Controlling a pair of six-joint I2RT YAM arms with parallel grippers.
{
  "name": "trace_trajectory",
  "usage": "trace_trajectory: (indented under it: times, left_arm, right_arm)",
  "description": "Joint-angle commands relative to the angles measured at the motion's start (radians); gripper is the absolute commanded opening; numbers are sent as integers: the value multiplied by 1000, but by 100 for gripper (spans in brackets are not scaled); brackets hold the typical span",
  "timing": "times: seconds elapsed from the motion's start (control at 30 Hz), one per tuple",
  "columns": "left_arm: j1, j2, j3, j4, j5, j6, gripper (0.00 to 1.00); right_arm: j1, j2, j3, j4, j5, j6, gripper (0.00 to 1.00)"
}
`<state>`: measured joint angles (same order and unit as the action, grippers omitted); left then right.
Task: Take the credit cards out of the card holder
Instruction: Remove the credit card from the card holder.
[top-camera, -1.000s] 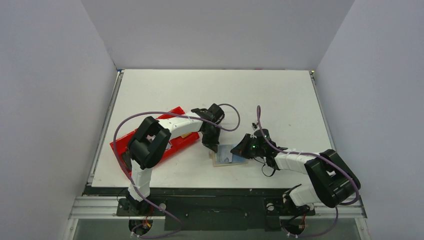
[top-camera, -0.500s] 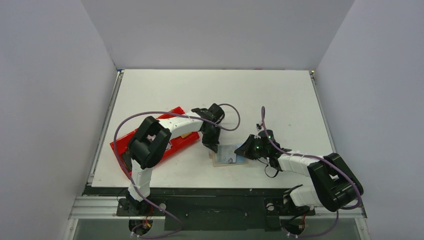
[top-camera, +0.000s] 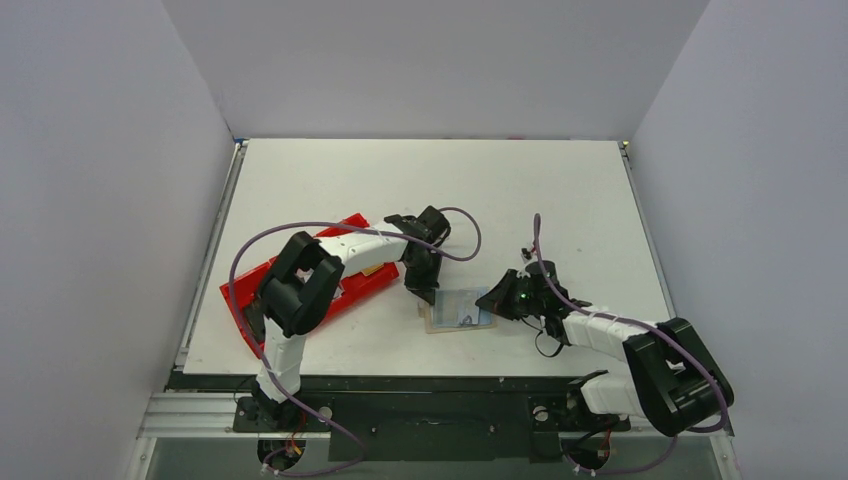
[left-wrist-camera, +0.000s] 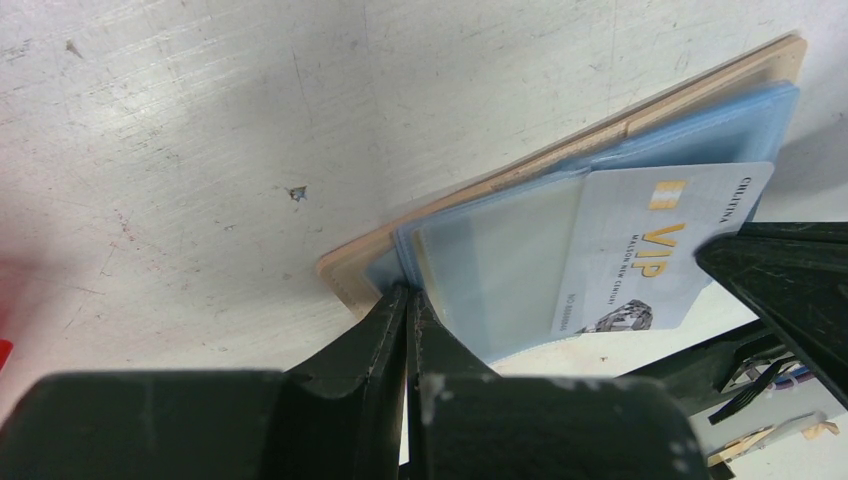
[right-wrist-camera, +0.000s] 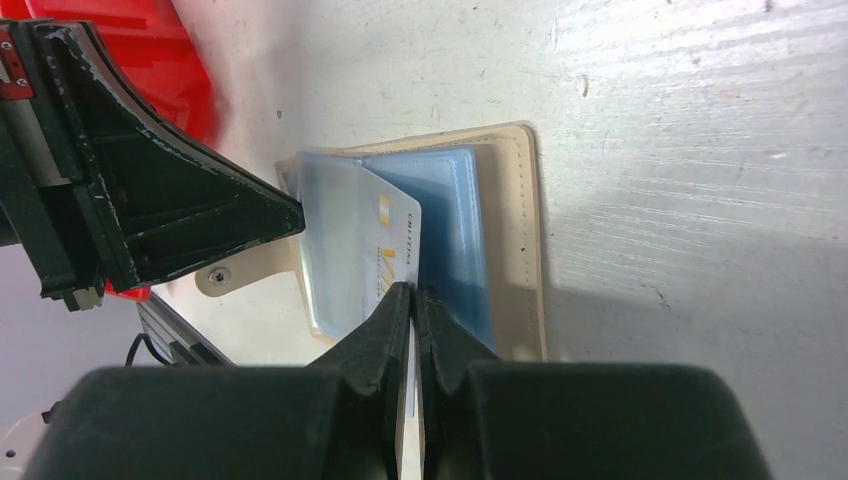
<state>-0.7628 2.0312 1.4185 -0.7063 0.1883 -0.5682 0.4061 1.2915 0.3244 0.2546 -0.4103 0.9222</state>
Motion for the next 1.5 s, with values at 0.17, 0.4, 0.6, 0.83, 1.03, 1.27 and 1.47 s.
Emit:
trace_trajectory:
  times: [0.17, 0.4, 0.6, 0.83, 1.03, 1.27, 1.47]
  left_arm:
    - [1, 86, 8, -4, -106, 30, 0]
    - [-5, 62, 96, -42, -92, 47, 0]
    - [-7, 27, 177, -83, -75, 56, 13]
    - [16, -44, 216, -100, -25, 48, 37]
    - [74, -143, 139, -22, 84, 26, 41]
    - [137, -216, 5, 142, 305, -22, 43]
    - [171, -231, -79, 275, 446, -81, 43]
  right_arm:
    - [-34, -47, -11, -29, 5, -39, 0]
    - [-54, -71, -12, -38, -14, -43, 0]
    - [-66, -83, -1, -46, -30, -36, 0]
    - [-83, -90, 17, -43, -59, -16, 0]
    - [-91, -83, 48, -26, -100, 22, 0]
    - [-93, -91, 82, -5, -135, 77, 0]
    - [-97, -85, 120, 49, -180, 144, 0]
